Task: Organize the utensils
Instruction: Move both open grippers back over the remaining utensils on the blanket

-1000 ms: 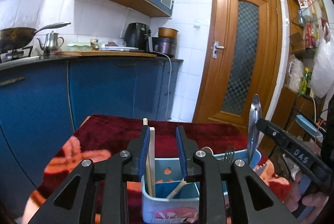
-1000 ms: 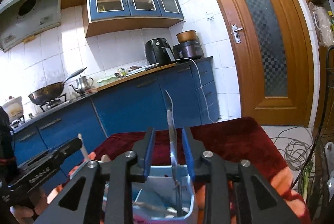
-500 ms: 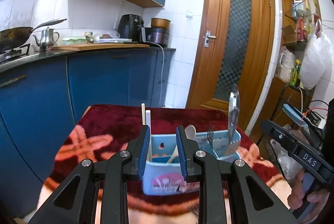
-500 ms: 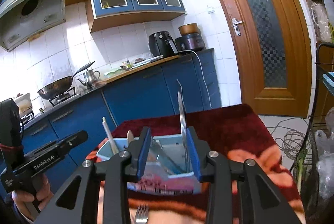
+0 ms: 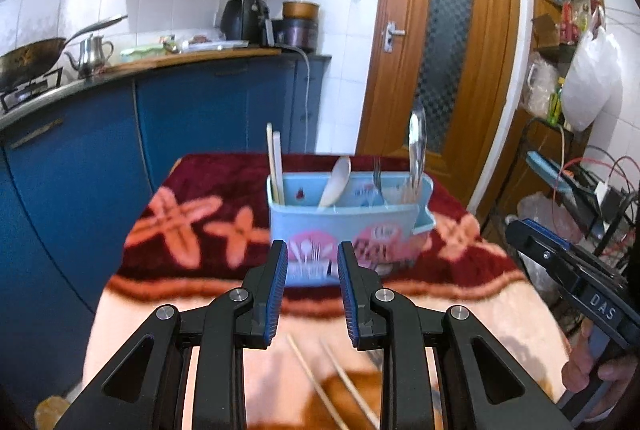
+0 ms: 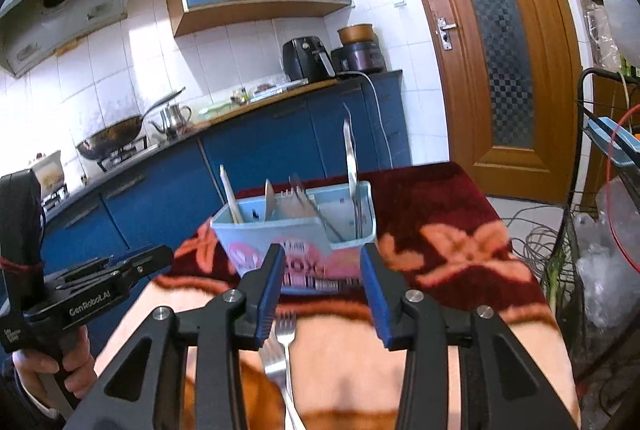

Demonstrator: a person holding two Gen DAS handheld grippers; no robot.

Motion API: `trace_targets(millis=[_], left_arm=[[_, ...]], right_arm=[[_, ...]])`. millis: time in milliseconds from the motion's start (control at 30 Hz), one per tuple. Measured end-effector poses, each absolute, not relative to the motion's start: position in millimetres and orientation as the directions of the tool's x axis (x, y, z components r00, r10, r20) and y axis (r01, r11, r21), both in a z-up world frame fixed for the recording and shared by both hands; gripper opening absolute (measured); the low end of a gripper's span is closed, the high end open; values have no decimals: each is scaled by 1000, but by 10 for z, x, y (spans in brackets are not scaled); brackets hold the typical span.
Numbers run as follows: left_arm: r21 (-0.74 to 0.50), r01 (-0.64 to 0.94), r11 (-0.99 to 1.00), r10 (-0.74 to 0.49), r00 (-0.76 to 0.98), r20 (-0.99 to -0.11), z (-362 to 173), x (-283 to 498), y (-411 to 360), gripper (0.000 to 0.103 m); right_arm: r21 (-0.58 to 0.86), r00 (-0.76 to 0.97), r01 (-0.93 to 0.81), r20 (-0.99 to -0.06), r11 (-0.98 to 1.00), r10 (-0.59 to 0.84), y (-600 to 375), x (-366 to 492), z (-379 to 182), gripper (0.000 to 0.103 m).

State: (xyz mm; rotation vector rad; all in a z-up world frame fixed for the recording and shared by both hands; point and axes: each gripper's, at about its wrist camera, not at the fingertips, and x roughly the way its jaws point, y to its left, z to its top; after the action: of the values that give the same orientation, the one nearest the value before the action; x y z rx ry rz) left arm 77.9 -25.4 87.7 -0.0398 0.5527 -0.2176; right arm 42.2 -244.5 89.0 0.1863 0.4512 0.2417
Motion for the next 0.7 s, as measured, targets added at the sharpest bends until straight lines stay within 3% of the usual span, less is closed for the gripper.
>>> trace_targets(millis=[267,700], left_arm=[[-118,183,976,-216,751,-624,612,665,-237,30],[-120,155,980,-194,668,-719,283,548,-221,30]], right_arm=[[239,834,-180,-477,954,277,-2472,226,678,46],[277,778,-137,-564,951,277,-2615,108,350,49]])
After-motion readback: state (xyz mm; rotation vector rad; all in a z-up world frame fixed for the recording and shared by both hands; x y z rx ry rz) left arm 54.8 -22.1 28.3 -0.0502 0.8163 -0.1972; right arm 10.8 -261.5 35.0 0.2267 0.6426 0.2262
